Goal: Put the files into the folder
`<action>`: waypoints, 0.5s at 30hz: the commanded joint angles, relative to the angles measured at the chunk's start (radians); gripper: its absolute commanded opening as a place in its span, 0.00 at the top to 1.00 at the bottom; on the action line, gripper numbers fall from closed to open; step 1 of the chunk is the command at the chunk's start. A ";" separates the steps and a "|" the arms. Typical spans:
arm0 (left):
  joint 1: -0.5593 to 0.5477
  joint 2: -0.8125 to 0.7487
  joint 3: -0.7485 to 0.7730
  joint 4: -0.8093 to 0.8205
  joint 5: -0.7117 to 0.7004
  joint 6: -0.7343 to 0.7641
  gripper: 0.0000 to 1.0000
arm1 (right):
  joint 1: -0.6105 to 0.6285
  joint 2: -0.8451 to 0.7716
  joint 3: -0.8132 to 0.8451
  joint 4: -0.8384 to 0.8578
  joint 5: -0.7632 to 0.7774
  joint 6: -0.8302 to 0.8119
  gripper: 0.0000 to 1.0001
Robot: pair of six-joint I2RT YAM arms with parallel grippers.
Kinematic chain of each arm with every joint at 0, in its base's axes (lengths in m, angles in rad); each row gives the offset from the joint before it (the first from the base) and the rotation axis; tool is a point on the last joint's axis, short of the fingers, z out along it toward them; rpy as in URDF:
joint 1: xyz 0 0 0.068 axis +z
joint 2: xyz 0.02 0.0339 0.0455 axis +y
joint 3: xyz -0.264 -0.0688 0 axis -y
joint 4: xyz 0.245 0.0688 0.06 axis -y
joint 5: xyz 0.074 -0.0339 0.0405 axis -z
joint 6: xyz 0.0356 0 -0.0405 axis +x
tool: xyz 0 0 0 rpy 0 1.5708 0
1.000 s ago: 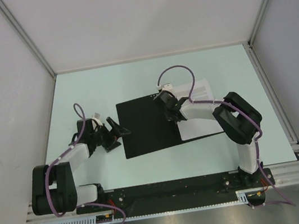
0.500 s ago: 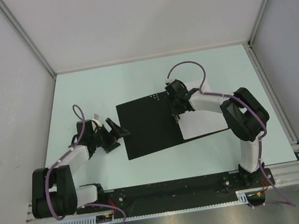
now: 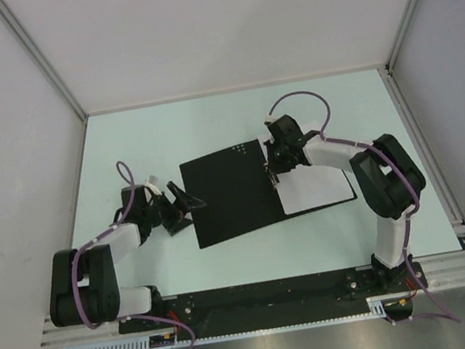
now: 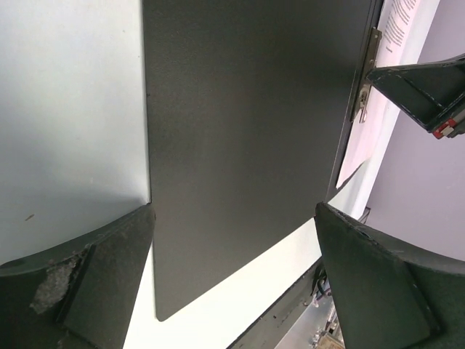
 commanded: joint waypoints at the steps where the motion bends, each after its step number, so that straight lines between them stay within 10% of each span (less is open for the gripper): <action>1: -0.013 -0.021 -0.014 -0.071 -0.063 0.002 0.00 | -0.007 -0.065 0.016 0.057 -0.085 0.039 1.00; 15: -0.013 -0.100 0.004 -0.185 -0.122 0.029 0.01 | -0.050 -0.085 0.016 0.042 -0.149 0.039 1.00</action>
